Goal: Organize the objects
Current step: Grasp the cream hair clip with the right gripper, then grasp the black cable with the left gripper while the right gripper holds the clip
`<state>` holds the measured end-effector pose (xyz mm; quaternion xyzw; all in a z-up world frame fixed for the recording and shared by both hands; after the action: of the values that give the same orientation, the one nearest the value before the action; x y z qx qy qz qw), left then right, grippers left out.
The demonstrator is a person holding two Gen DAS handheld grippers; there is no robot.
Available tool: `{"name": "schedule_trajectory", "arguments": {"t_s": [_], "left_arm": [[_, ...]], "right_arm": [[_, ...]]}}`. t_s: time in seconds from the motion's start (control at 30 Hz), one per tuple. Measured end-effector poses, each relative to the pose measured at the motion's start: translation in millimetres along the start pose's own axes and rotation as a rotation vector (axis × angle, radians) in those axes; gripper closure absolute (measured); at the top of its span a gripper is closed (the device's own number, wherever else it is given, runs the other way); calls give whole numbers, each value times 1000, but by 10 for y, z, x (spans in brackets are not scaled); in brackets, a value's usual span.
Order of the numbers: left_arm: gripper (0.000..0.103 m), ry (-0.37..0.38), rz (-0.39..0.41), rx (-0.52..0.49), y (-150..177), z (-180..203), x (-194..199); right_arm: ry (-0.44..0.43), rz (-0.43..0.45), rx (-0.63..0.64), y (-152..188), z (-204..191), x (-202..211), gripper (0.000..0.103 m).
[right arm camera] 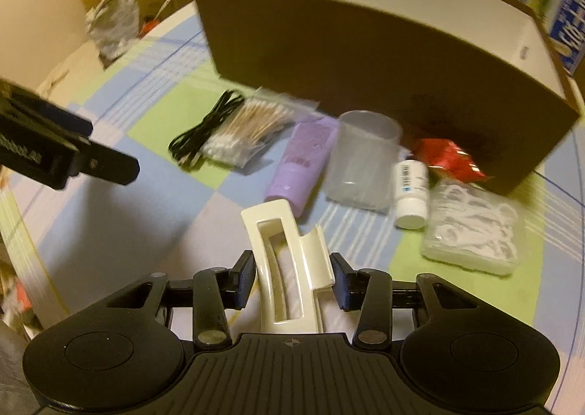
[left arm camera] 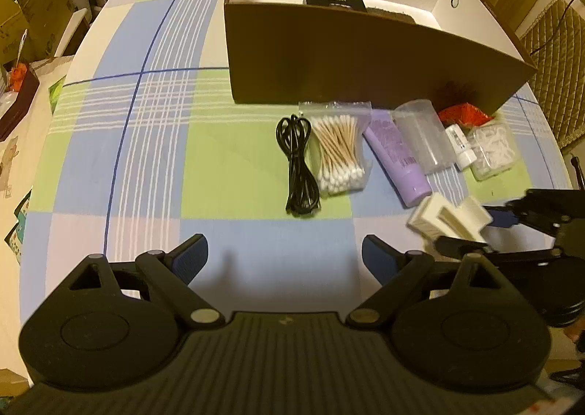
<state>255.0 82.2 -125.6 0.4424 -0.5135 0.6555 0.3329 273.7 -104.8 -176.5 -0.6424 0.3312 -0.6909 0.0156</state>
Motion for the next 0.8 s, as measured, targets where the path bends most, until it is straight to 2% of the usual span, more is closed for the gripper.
{"name": "schedule_trajectory", "arguments": {"t_s": [0.2, 0.3, 0.43, 0.73, 0.8], "left_arm": [[16, 0, 27, -2, -148, -14, -80], [22, 4, 35, 2, -233, -33, -152], [26, 13, 38, 1, -363, -28, -289], [45, 10, 16, -21, -569, -16, -622], [52, 8, 6, -27, -588, -21, -688]], "right_arm": [[7, 39, -121, 0, 249, 245, 62], [-5, 61, -176, -3, 339, 346, 62], [33, 69, -228, 24, 474, 438, 62], [107, 88, -330, 132, 797, 615, 62], [117, 90, -345, 134, 842, 626, 62]]}}
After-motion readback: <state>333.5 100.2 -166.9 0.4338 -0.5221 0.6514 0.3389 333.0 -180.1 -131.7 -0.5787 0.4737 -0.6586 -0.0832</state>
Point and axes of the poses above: each gripper's, at about its wrist camera, not at the fingertips, and x roughly against the way its jaws point, z to its right, y to its underside, the point moved 2 cm from there along -x, roughly the way its jaws point, and after that the axes turned 4 degrees about x, right-handed, at the moved point
